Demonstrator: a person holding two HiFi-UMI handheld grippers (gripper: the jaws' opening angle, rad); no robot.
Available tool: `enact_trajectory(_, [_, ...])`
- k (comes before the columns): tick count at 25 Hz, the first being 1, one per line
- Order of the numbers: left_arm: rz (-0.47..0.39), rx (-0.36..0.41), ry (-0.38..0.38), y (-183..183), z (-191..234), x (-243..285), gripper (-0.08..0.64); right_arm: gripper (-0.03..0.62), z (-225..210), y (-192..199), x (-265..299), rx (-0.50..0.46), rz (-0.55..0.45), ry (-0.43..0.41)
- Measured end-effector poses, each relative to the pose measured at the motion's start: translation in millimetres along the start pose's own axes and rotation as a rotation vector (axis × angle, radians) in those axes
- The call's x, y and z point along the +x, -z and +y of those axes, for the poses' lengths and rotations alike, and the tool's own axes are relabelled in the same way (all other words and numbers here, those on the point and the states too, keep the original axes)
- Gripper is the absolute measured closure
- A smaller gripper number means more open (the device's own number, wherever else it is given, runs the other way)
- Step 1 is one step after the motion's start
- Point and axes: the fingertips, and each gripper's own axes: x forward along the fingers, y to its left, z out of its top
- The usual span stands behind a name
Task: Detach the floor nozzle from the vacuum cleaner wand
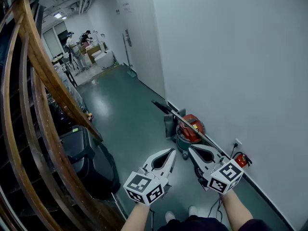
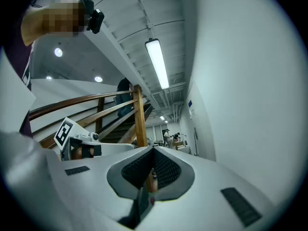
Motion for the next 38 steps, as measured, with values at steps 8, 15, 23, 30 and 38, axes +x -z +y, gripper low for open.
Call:
enact_trajectory(8, [0.024,-0.016,0.003,9.2,-4.7,9.7,0.557,0.575,-11.5,3.9,-3.7,0.003,0.023,-0.02])
enact_trajectory(15, [0.045,-0.031,-0.015,21.0,-6.6,32.2,0.557,0.575,-33.8,18.5,-15.1,0.035,0.057,-0.06])
enact_trajectory(23, [0.067,-0.068,-0.063,35.4,-7.7,68.9,0.557,0.575,-79.4,34.2,-35.3,0.077,0.098,-0.086])
enact_trajectory(30, [0.105,-0.07,-0.091,43.0,9.1,103.5,0.557,0.575,-120.7,37.5,-23.0,0.126,0.094,-0.095])
enact_trajectory(38, [0.128,-0.094,-0.087,52.4,70.1,137.9,0.557,0.575,-158.0,59.2,22.6,0.157,0.107,-0.077])
